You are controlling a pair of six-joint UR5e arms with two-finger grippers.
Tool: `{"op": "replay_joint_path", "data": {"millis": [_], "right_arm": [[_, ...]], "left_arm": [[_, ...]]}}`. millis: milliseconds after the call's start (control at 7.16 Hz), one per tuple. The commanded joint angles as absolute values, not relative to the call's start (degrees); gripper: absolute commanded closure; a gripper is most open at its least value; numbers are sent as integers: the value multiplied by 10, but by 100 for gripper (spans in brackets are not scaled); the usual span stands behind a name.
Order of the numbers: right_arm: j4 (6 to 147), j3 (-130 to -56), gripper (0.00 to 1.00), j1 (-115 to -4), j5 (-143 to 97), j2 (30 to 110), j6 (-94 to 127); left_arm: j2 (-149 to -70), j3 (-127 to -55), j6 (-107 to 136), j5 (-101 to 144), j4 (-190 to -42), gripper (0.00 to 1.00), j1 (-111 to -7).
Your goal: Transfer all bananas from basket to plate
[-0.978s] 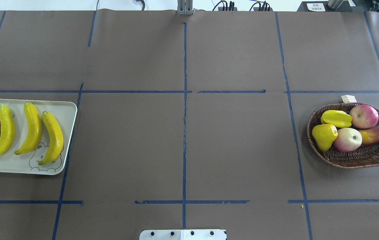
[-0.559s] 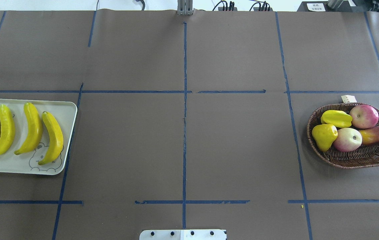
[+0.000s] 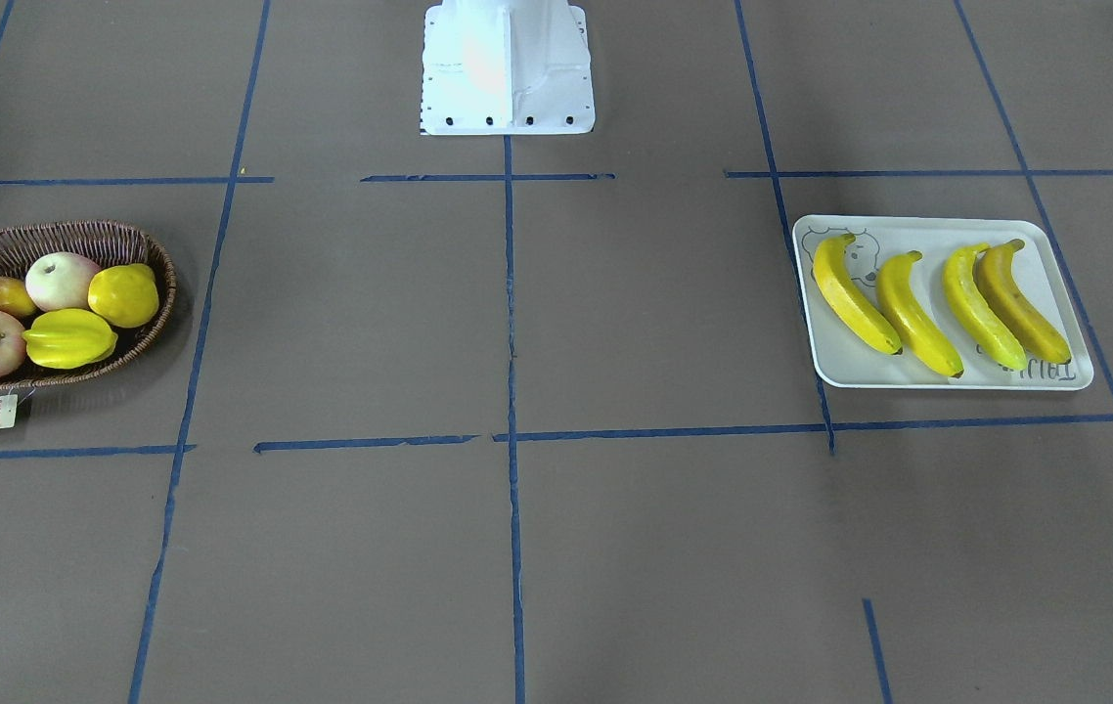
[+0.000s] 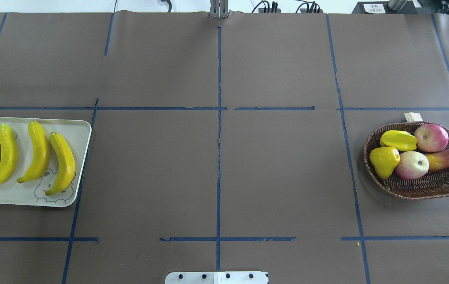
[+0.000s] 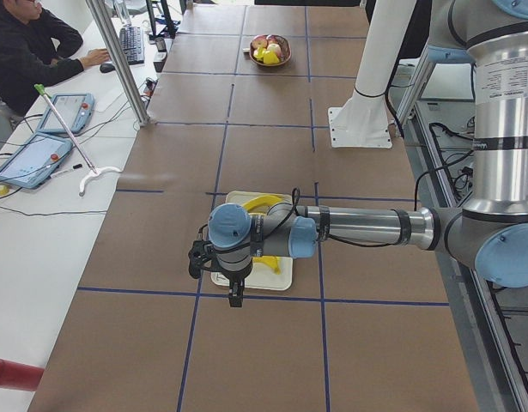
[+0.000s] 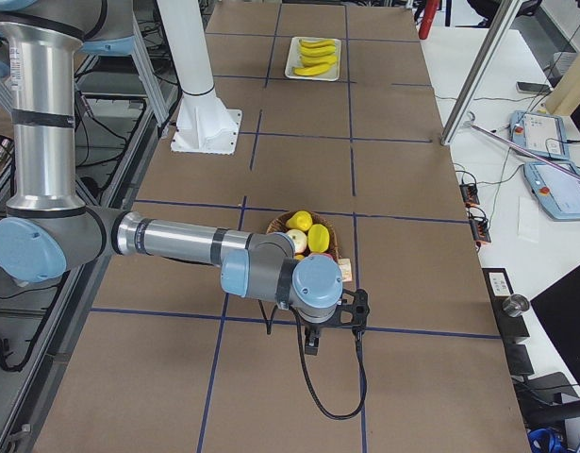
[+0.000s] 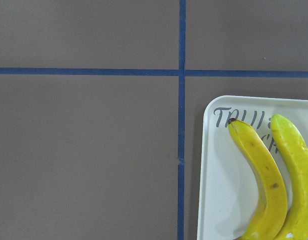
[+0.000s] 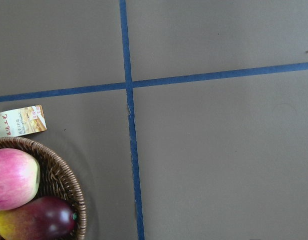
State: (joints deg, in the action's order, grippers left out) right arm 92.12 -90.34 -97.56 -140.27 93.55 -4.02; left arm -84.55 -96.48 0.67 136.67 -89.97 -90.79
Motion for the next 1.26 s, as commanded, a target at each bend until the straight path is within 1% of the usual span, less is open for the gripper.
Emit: {"op": "replay_joint_path", "data": {"millis": [0, 1118], "right_arm": [[925, -904, 0, -972, -1404, 933, -39], [924, -905, 0, -965, -1378, 935, -39]], "left_arm": [[-846, -963, 7, 1366, -899, 0, -908], [-846, -964, 10, 1367, -900, 0, -908]]}}
